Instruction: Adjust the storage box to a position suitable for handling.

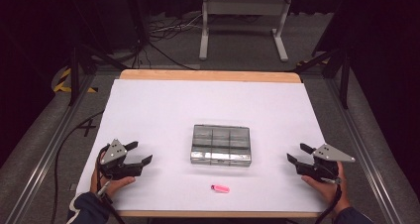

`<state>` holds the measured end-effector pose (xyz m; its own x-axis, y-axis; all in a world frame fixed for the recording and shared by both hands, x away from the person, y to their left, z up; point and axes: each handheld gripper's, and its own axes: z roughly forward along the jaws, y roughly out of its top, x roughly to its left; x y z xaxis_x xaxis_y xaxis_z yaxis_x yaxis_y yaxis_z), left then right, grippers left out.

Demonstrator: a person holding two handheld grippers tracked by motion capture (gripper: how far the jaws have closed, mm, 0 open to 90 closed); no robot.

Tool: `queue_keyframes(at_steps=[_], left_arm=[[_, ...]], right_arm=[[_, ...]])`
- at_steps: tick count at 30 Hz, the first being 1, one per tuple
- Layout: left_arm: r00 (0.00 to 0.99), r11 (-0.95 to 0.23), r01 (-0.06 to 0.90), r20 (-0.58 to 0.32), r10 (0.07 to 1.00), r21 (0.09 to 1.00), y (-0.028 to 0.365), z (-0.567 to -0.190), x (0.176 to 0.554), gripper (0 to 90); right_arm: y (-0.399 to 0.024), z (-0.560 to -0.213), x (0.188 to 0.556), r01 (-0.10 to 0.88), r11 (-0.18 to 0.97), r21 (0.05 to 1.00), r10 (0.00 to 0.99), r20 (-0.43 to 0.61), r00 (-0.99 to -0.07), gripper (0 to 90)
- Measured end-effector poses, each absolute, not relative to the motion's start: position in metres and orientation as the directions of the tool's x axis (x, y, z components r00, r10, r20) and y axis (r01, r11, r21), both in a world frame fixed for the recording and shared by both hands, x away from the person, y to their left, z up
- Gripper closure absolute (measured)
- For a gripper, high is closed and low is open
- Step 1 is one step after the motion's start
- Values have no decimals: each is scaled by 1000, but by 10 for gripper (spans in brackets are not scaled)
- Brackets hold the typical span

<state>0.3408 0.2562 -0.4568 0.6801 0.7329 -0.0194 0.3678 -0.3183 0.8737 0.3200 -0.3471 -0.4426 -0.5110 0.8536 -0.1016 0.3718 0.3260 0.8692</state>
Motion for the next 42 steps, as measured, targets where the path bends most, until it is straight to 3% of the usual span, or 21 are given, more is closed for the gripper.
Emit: queue_keyframes(at_steps=[24,42], left_arm=[[691,-352,353,13,723,867,253,-457,340,278],[684,-364,339,38,729,868,252,-452,338,305]], right_arm=[[-345,-443,319,361,352,864,844,-125,-521,390],[-344,-441,318,354,368,860,829,-131,-543,463]])
